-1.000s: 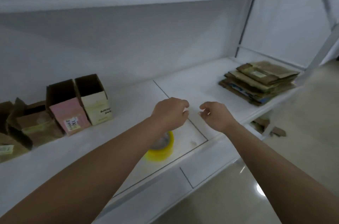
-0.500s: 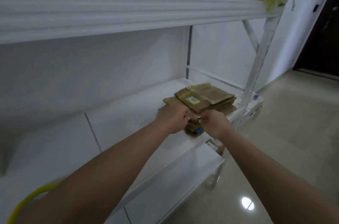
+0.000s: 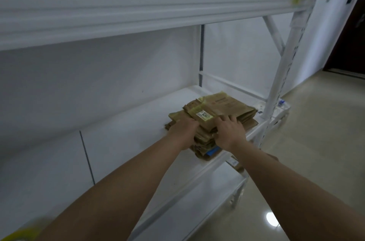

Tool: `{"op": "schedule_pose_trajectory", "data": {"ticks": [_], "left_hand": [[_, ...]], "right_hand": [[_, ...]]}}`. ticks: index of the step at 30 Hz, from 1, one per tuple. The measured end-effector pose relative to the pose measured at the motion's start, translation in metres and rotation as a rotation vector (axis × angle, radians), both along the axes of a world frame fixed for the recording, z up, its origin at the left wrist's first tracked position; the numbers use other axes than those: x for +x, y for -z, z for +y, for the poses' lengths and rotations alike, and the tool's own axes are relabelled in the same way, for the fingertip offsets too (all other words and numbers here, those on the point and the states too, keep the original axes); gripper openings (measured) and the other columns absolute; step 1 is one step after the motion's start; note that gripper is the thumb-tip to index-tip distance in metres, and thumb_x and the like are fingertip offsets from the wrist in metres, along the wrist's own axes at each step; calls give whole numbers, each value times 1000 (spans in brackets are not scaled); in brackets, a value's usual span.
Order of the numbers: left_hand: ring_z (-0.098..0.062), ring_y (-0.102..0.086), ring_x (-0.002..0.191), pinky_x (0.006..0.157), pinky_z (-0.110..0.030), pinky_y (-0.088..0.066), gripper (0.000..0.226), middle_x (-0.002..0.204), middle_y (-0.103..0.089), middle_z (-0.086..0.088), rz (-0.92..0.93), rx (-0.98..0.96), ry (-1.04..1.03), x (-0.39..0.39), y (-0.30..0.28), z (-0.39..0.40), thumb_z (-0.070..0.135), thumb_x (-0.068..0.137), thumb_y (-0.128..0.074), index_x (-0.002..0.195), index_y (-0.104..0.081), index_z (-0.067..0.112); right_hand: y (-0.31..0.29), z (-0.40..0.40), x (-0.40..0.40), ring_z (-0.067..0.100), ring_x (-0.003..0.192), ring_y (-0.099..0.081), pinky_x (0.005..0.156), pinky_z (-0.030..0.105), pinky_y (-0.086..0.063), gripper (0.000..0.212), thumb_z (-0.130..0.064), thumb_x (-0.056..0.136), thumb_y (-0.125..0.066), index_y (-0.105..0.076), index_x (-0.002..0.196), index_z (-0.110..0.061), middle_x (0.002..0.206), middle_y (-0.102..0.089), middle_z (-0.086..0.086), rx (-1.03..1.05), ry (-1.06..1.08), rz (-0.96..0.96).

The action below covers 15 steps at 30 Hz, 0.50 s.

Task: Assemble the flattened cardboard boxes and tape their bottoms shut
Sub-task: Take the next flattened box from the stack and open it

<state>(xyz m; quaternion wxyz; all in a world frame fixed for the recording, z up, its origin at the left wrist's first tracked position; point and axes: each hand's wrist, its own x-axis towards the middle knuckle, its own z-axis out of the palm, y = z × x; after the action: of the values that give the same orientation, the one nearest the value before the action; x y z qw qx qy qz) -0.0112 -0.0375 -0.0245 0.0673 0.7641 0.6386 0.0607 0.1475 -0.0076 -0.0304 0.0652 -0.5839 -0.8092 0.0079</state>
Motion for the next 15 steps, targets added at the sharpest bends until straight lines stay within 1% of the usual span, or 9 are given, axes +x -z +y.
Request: {"op": "schedule_pose_trajectory", "data": {"ticks": [2,5,6,7,9,10,12,14,15], "left_hand": [[-32,-53,120,95,-45,-48,42,134,-53,-12,-14,-5,13,-3,2,6,11,89,-56,131,-54,10],[-31,-57,113,91,-44,-51,39,128,-57,-13,-56,-35,8,-8,7,10,8,92,-49,130,-54,10],[-32,-59,110,90,-43,-51,37,125,-58,-14,-62,-70,3,-10,9,11,6,93,-47,129,-55,10],[-33,-59,108,89,-43,-51,35,123,-59,-15,-58,-101,9,-14,13,14,6,93,-46,127,-56,9],[-33,-59,108,90,-42,-51,32,124,-59,-17,-43,-173,16,-20,18,17,7,95,-45,124,-57,7],[-33,-58,109,91,-41,-50,30,125,-58,-17,-42,-199,23,-23,20,18,9,96,-45,124,-57,7],[-32,-56,113,93,-38,-49,31,129,-57,-16,-60,-230,38,-27,21,21,11,97,-46,126,-56,8],[-30,-56,115,92,-32,-46,32,131,-56,-13,-99,-239,49,-28,20,24,13,98,-45,128,-57,10],[-30,-56,114,91,-31,-45,31,130,-57,-12,-114,-243,48,-27,18,24,16,99,-45,127,-57,10]], "right_hand": [[5,10,-7,33,138,-28,108,44,-31,58,-43,89,-57,-42,139,-17,146,-39,9,-18,2,3],[14,24,-17,35,148,-11,117,49,-18,82,-55,89,-55,-22,152,-16,159,-19,12,-84,38,-4],[17,27,-19,36,148,-11,118,49,-16,86,-57,89,-55,-18,154,-15,160,-16,14,-100,54,-21],[20,30,-22,36,147,-17,117,49,-18,86,-58,90,-54,-17,154,-14,159,-20,15,-112,69,-46],[25,34,-25,34,139,-35,113,46,-29,79,-56,91,-53,-25,150,-12,151,-37,16,-148,87,-120],[26,34,-27,33,133,-43,108,44,-35,71,-54,93,-52,-32,146,-11,145,-45,15,-167,80,-160],[23,35,-30,29,118,-55,92,38,-45,49,-48,97,-48,-48,131,-12,130,-58,12,-171,29,-213],[16,36,-32,25,101,-61,74,32,-47,35,-39,100,-44,-58,117,-12,114,-63,6,-156,-20,-222],[12,36,-33,23,97,-61,71,31,-46,31,-35,100,-42,-61,112,-13,108,-63,4,-144,-29,-216]]}}
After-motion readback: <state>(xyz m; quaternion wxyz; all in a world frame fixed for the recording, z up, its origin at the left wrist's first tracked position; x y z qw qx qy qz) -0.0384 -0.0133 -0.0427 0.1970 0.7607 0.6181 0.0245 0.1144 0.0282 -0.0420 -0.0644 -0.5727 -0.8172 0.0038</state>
